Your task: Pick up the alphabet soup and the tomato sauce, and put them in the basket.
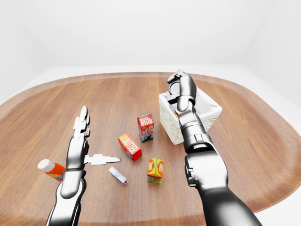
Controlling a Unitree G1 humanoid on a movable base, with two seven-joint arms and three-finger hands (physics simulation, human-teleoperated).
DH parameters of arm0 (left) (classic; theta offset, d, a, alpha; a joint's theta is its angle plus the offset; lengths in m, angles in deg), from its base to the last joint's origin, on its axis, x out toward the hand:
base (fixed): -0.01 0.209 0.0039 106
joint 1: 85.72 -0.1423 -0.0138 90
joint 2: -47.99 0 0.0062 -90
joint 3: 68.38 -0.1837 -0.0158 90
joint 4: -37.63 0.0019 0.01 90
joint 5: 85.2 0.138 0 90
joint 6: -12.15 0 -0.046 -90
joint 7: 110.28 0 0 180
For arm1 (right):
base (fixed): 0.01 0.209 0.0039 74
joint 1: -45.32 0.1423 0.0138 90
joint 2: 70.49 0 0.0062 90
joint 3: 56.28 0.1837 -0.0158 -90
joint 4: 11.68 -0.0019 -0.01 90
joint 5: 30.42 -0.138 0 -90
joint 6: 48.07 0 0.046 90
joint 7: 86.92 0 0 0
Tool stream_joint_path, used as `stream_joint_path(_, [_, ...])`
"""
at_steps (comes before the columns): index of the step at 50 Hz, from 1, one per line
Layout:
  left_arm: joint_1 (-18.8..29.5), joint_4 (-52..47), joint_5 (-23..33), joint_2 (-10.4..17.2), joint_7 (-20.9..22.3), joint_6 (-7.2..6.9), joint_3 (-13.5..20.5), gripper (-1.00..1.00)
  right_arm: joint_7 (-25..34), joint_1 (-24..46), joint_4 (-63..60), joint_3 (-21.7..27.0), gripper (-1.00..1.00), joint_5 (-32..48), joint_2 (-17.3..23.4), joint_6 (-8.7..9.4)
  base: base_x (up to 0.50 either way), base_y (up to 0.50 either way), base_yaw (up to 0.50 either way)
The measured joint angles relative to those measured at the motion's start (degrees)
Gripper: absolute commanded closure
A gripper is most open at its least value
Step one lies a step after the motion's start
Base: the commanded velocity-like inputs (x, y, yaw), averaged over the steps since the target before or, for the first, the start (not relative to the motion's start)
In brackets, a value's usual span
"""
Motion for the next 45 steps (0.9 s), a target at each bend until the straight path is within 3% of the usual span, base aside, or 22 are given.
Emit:
stream_joint_path(22, [-0.12,-0.07,0.06,-0.01,0.09,0.0,-0.08,-1.0,0.71,5.23,8.73,1.54,1.0,-0.99,1.51,0.0,0.0,0.0,0.0])
stream_joint_path(45, [-0.02,-0.25,-0.01,-0.03,0.07,0.0,-0.04,-1.0,2.28,4.28,11.78,3.99,1.0,-7.13,2.67,0.0,0.0,0.0,0.0])
